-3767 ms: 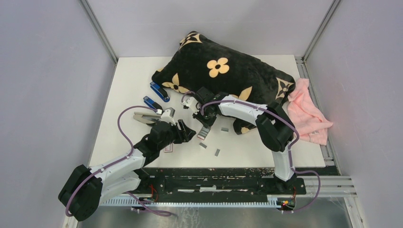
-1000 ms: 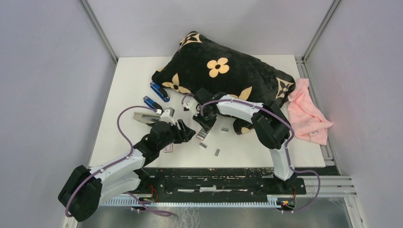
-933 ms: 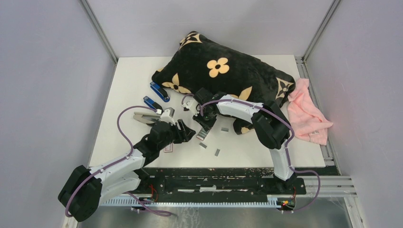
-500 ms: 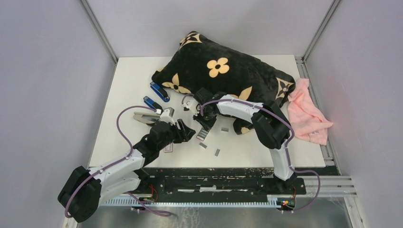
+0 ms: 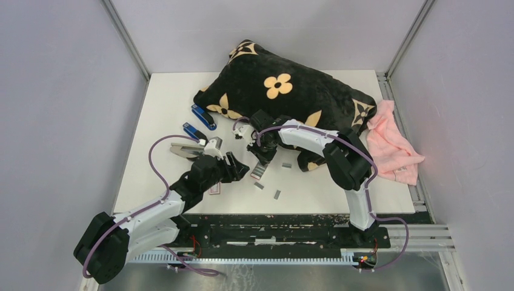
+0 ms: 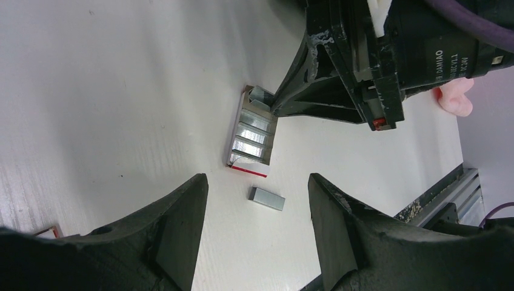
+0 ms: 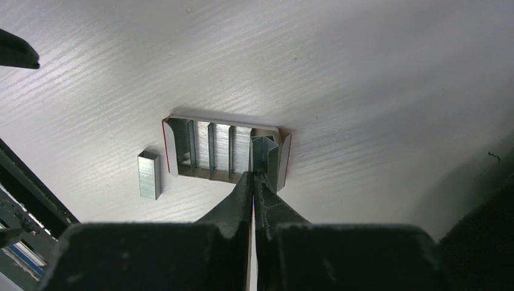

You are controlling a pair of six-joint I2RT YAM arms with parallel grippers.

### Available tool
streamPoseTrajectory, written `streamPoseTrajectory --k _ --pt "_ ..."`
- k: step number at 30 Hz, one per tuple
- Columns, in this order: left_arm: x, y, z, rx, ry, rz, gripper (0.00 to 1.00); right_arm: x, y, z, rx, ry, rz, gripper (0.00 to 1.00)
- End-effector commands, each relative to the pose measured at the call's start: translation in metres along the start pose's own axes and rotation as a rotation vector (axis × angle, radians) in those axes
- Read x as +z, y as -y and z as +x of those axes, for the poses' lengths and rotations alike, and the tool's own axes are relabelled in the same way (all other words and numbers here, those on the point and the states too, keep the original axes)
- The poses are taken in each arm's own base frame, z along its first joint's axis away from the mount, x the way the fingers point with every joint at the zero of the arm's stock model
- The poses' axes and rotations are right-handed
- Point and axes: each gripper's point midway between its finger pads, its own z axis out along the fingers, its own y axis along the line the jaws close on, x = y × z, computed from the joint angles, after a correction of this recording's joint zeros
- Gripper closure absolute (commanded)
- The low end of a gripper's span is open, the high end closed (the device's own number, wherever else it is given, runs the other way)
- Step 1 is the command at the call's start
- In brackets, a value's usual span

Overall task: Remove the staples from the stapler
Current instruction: Pick up the staple from the staple box.

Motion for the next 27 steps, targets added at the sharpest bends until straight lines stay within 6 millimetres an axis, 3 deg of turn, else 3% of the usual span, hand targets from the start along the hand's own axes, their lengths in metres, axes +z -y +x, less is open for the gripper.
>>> streamPoseTrajectory --k 1,8,14,19,27 --pt "-0.001 0.006 -0.011 0.042 0.036 0.018 0.32 -0.031 -0.004 -0.027 -0.027 0.109 0.002 0.97" --pt "-0.002 0.008 -0.012 0.038 0.038 0.028 0.32 -0.049 -0.013 -0.032 -0.054 0.154 -0.032 0.97" --pt "-0.006 0.012 -0.014 0.037 0.045 0.045 0.31 -0.073 -0.022 -0.023 -0.082 0.207 -0.113 0.97" --pt "-0.009 0.015 -0.015 0.037 0.054 0.064 0.31 -0.093 -0.022 -0.004 -0.083 0.233 -0.152 0.97" --pt "-0.008 0.02 -0.014 0.032 0.053 0.098 0.31 -0.102 -0.023 0.038 -0.12 0.205 -0.139 0.97"
